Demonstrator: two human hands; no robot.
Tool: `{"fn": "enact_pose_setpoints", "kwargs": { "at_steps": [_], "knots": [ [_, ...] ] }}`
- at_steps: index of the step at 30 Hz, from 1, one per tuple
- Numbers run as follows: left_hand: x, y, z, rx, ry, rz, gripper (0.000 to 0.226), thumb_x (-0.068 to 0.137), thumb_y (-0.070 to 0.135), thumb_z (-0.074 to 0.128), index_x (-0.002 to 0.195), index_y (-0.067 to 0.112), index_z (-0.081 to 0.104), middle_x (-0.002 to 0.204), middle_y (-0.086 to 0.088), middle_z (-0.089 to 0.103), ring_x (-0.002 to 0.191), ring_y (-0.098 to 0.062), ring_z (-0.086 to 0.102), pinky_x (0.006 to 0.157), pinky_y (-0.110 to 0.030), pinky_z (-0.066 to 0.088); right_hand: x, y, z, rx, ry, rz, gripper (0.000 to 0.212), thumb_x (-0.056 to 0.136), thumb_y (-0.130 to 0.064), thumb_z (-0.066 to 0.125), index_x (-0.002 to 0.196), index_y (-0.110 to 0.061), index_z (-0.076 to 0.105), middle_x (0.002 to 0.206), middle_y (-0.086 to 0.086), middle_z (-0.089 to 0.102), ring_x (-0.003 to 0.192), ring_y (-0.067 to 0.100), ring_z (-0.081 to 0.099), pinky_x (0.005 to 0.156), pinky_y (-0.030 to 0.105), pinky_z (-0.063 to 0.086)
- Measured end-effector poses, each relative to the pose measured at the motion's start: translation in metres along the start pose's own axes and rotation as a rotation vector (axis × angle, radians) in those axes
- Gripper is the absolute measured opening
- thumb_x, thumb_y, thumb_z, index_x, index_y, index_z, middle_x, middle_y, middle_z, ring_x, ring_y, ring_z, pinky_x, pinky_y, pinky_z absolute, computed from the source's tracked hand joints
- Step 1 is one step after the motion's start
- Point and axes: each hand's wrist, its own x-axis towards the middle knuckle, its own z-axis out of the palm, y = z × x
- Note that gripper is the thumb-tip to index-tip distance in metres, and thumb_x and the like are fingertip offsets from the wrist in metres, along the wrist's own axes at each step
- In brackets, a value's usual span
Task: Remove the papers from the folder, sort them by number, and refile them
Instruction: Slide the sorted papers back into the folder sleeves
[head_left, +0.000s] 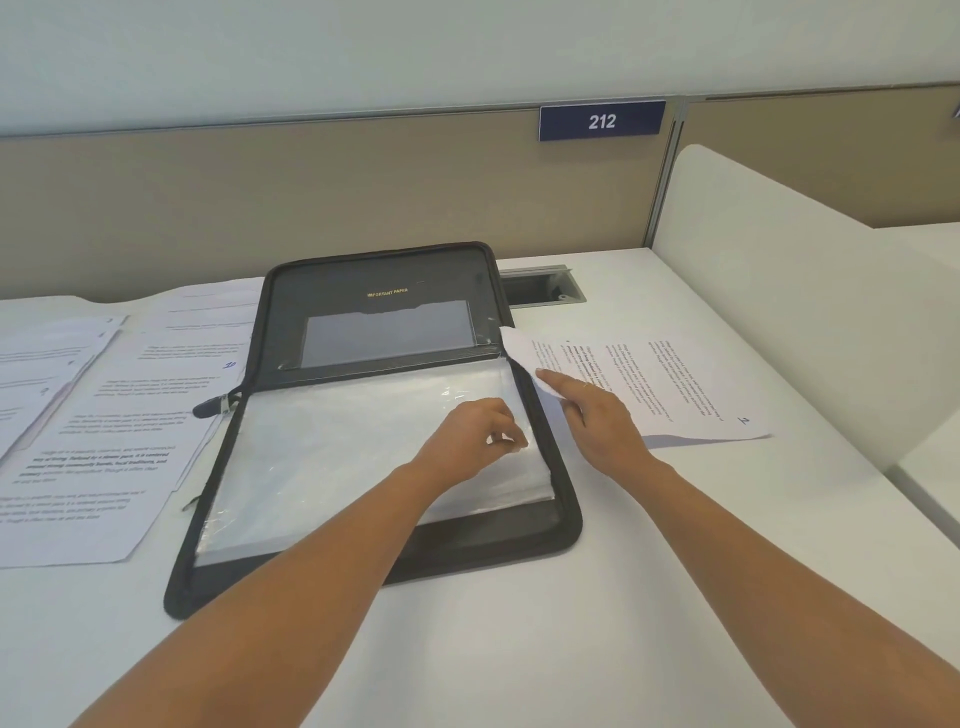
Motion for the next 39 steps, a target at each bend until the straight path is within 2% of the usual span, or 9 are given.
{"fn": "enact_pose_setpoints", "kwargs": {
  "at_steps": [2,5,7,11,21,28,33,36,39],
  "knots": [
    [-0.001,0.001,-0.001,0.008,-0.04,0.006,0.016,0.086,0.015,0.066,0.1,0.012,0.074,0.098,-0.005,0.059,0.081,-0.012,0.05,0.074,-0.015,0.04,0.0,0.0,0.001,-0.054,-0.046,-0.046,0.039,0.099,-0.013,0.042,0.136,-0.022,0.048,0.142,0.002,0.047,0.129,0.02,0.044,0.104,0.021,0.03],
    [-0.002,0.004,-0.002,-0.02,-0.066,-0.004,0.018,0.085,0.016,0.068,0.101,0.012,0.073,0.094,0.002,0.051,0.081,-0.01,0.047,0.071,-0.01,0.038,0.0,-0.004,0.0,-0.139,-0.081,-0.103,0.036,0.098,-0.012,0.044,0.131,-0.019,0.055,0.126,0.006,0.054,0.113,0.022,0.05,0.09,0.027,0.042],
    [-0.003,0.004,-0.003,-0.054,-0.07,-0.013,0.017,0.084,0.015,0.069,0.1,0.01,0.073,0.091,0.004,0.05,0.076,-0.01,0.048,0.063,-0.003,0.037,-0.001,-0.006,-0.001,-0.195,-0.111,-0.15,0.034,0.097,-0.012,0.046,0.127,-0.019,0.059,0.12,0.005,0.055,0.109,0.02,0.05,0.085,0.025,0.041],
    [-0.003,0.003,-0.005,-0.115,-0.061,-0.016,0.014,0.081,0.011,0.071,0.094,0.007,0.074,0.088,-0.004,0.06,0.067,-0.007,0.053,0.052,-0.01,0.047,-0.002,-0.005,-0.001,-0.232,-0.232,-0.217,0.031,0.096,-0.013,0.048,0.121,-0.021,0.064,0.119,0.001,0.059,0.11,0.018,0.05,0.082,0.025,0.038],
    [0.006,0.006,-0.012,-0.041,-0.117,-0.019,0.018,0.08,0.013,0.073,0.097,0.007,0.073,0.092,-0.008,0.064,0.072,-0.012,0.053,0.059,-0.007,0.041,-0.006,-0.008,-0.005,-0.244,-0.456,-0.299,0.028,0.093,-0.014,0.05,0.113,-0.013,0.069,0.122,0.002,0.058,0.106,0.018,0.047,0.077,0.021,0.03],
    [0.01,0.009,-0.016,-0.038,-0.162,-0.001,0.018,0.079,0.012,0.074,0.095,0.004,0.072,0.092,-0.006,0.065,0.072,-0.01,0.052,0.068,-0.016,0.044,0.002,-0.02,-0.019,-0.051,-0.683,-0.172,0.022,0.089,-0.003,0.047,0.088,0.002,0.069,0.094,-0.008,0.05,0.084,0.013,0.045,0.071,0.018,0.033],
    [0.01,0.007,-0.016,-0.035,-0.206,-0.023,0.02,0.079,0.014,0.074,0.097,0.006,0.072,0.096,-0.009,0.066,0.077,-0.013,0.055,0.077,-0.028,0.05,0.015,-0.018,-0.023,0.074,-0.722,0.002,0.031,0.09,-0.004,0.044,0.108,-0.008,0.069,0.113,0.002,0.066,0.095,0.017,0.056,0.09,0.028,0.041],
    [0.01,0.006,-0.015,-0.026,-0.238,-0.017,0.017,0.08,0.015,0.074,0.095,0.008,0.072,0.094,-0.009,0.067,0.077,-0.013,0.055,0.078,-0.027,0.049,0.021,-0.018,-0.023,0.174,-0.741,0.028,0.028,0.088,-0.002,0.048,0.099,-0.011,0.072,0.096,0.006,0.069,0.08,0.012,0.058,0.08,0.02,0.045],
    [0.009,0.006,-0.015,-0.038,-0.256,-0.006,0.014,0.081,0.014,0.072,0.093,0.009,0.073,0.092,-0.006,0.069,0.075,-0.012,0.056,0.073,-0.018,0.047,0.025,-0.017,-0.017,0.038,-0.644,-0.083,0.018,0.086,-0.014,0.064,0.102,-0.014,0.072,0.101,0.002,0.067,0.081,0.006,0.056,0.071,0.011,0.039]
  ]
}}
